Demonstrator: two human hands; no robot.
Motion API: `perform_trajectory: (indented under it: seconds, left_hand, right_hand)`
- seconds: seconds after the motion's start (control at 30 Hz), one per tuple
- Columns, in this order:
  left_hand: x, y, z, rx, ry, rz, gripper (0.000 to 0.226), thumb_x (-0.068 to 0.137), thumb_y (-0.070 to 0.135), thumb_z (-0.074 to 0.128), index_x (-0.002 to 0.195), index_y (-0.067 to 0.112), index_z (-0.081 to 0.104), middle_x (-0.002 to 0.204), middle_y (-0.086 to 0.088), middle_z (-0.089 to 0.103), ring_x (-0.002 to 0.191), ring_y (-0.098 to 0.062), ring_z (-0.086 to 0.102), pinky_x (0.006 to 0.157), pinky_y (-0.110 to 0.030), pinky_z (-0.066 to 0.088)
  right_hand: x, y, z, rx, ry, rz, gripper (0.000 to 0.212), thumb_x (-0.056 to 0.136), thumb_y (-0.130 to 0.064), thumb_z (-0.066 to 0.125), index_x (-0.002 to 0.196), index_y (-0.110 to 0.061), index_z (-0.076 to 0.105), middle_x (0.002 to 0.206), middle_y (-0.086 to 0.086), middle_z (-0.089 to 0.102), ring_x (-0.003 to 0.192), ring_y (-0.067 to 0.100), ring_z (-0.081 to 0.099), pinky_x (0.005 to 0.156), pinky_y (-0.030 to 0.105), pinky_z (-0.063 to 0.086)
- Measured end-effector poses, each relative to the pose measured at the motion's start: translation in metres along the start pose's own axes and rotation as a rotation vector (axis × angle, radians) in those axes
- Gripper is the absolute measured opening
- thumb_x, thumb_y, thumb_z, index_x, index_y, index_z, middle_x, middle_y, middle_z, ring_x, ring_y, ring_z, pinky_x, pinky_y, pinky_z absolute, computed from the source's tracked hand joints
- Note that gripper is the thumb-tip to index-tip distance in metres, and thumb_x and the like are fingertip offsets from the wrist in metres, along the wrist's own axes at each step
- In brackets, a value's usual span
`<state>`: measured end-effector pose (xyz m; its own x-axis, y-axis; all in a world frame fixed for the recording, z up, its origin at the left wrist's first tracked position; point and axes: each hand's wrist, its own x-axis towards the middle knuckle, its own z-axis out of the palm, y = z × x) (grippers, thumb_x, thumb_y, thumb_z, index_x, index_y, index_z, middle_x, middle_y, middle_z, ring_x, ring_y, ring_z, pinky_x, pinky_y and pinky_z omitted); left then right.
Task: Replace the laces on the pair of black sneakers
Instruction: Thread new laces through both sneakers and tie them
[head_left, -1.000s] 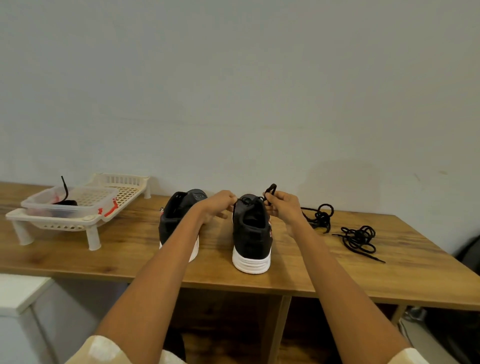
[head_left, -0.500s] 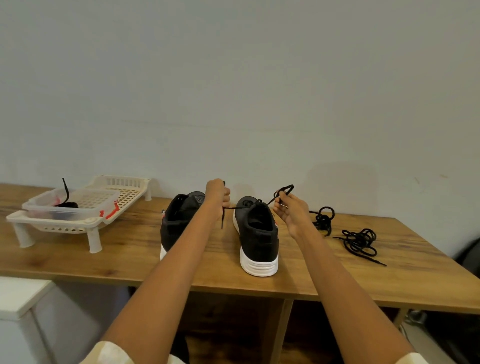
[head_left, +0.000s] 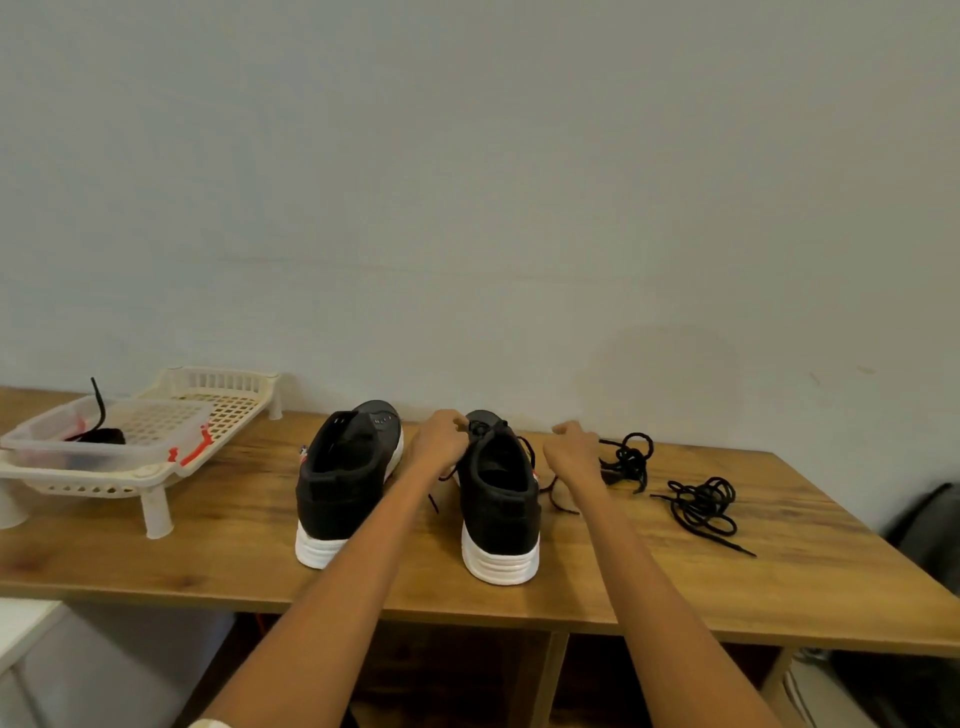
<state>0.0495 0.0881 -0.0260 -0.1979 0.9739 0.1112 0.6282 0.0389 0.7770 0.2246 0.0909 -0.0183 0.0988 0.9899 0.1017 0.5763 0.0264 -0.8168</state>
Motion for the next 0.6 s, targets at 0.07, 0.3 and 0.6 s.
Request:
perform_trajectory:
  seconds: [0.07,0.3,0.6]
  left_hand:
    - [0.006,0.000,0.003,0.015,0.043,0.011,0.032,0.093,0.008,0.047,0.124,0.015,0.056,0.120,-0.011,0.062,0.105,-0.029,0.060,0.083,-0.035,0.049]
    - [0.016,-0.002,0.011,0.012,0.109,0.053,0.016,0.093,0.011,0.055,0.102,0.010,0.068,0.108,-0.013,0.068,0.099,-0.029,0.061,0.081,-0.034,0.049]
    - [0.017,-0.013,0.005,0.012,0.140,0.087,0.010,0.099,0.018,0.040,0.095,0.016,0.048,0.089,-0.008,0.062,0.076,-0.024,0.058,0.061,-0.034,0.044]
  right_hand:
    - [0.005,-0.006,0.004,0.034,0.032,-0.104,0.037,0.093,0.000,0.040,0.127,-0.009,0.051,0.132,0.015,0.041,0.085,0.018,0.050,0.070,0.024,0.039]
    - [0.023,-0.017,0.028,-0.087,-0.187,-0.214,0.030,0.094,-0.008,0.050,0.122,-0.009,0.062,0.122,0.012,0.063,0.104,0.024,0.059,0.083,0.030,0.047]
    - [0.028,-0.009,0.025,-0.169,-0.145,-0.286,0.024,0.093,-0.011,0.054,0.113,-0.011,0.068,0.114,0.008,0.068,0.103,0.021,0.062,0.077,0.021,0.042]
